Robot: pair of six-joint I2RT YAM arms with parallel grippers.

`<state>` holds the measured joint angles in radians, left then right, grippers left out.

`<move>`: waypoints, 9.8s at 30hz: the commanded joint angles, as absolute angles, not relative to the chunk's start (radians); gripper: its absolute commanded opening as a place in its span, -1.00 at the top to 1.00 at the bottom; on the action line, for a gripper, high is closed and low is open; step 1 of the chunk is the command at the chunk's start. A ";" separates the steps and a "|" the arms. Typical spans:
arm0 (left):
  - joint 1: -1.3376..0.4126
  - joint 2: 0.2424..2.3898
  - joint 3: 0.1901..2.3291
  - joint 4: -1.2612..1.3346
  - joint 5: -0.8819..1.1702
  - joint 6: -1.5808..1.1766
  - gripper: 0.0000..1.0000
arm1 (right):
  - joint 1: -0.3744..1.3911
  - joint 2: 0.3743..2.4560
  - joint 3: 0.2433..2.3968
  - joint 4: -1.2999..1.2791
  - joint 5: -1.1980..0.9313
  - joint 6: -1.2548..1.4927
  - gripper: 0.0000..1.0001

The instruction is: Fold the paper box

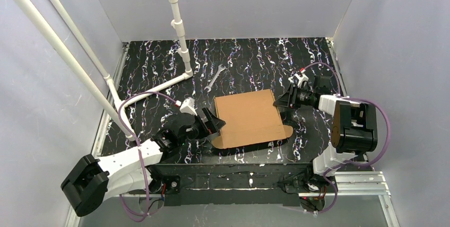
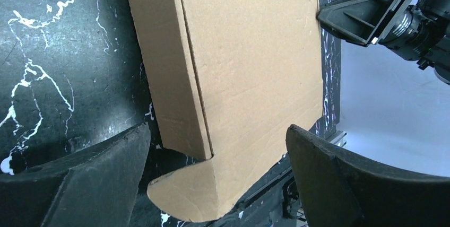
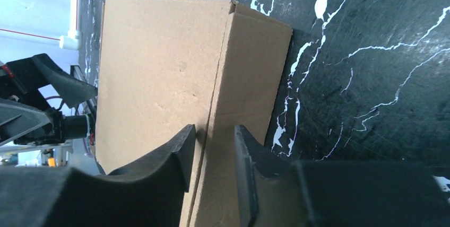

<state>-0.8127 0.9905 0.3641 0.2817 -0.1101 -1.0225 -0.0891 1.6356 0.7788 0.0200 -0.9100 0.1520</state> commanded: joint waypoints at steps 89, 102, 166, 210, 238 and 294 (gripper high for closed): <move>-0.775 1.105 0.274 0.627 0.000 -1.029 -0.97 | -0.184 1.832 0.833 -0.161 -1.083 -0.080 0.53; -0.775 1.104 0.273 0.636 0.019 -1.025 -0.97 | -0.193 1.835 0.840 -0.186 -1.078 -0.105 0.52; -0.775 1.255 0.421 0.391 -0.044 -1.077 -0.97 | -0.180 1.763 0.837 -0.179 -1.054 -0.088 0.16; -0.755 1.291 0.420 0.633 0.091 -1.023 -0.97 | -0.277 1.840 0.857 -0.271 -0.998 -0.167 0.39; -0.755 1.499 0.531 0.764 0.137 -1.173 -0.28 | -0.280 1.837 0.877 -0.319 -1.065 -0.219 0.27; -0.802 0.998 0.691 -0.195 -0.229 -1.806 0.29 | -0.093 1.090 0.864 -0.890 -1.034 -1.224 -0.96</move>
